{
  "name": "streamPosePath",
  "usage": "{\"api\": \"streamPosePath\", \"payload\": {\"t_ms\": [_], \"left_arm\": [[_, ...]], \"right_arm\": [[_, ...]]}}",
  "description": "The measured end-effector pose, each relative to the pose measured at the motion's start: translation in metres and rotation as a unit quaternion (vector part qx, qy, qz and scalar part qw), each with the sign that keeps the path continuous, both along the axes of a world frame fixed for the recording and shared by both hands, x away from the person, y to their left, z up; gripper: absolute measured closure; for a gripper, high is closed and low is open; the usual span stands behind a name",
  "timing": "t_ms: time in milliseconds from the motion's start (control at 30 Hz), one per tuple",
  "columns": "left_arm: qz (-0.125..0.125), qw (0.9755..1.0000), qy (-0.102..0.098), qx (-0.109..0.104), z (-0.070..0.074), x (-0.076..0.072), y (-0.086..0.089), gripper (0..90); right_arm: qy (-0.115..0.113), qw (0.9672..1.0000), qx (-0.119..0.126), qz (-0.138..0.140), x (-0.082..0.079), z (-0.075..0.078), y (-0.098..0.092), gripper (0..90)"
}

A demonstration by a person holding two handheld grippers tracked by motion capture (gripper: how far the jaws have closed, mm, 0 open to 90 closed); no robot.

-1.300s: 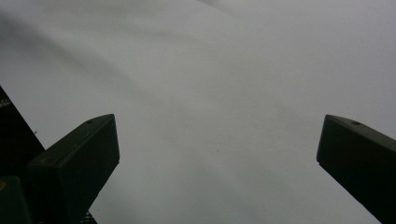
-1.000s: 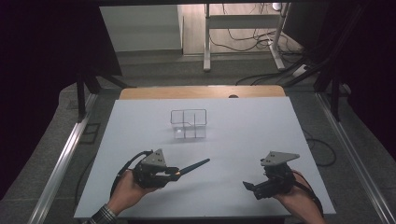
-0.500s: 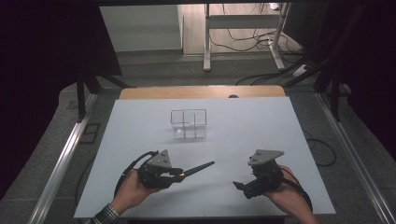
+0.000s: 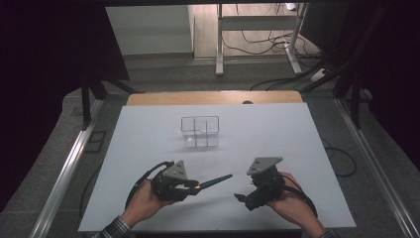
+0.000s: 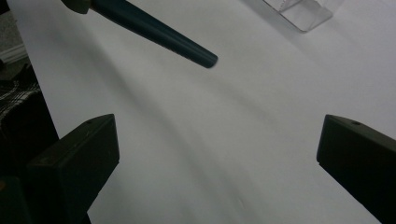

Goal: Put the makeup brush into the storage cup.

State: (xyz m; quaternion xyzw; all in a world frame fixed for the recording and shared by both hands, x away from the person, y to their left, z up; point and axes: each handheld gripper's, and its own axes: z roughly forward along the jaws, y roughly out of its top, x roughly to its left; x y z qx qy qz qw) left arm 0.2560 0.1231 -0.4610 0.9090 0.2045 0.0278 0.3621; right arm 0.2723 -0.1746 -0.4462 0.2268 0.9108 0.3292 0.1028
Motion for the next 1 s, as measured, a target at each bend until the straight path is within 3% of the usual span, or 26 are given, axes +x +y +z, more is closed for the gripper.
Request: {"api": "streamPosePath", "payload": {"t_ms": [433,1000], "left_arm": [[-0.009,0.9999,0.003,0.003,0.0,0.0,-0.007,72.9],[-0.03,0.9994,0.004,0.016,-0.001,0.001,-0.015,72.9]], "right_arm": [[0.006,0.9999,-0.009,0.011,0.001,-0.002,0.022,0.0],[0.017,0.9978,-0.036,0.052,0.003,-0.007,0.047,0.0]]}}
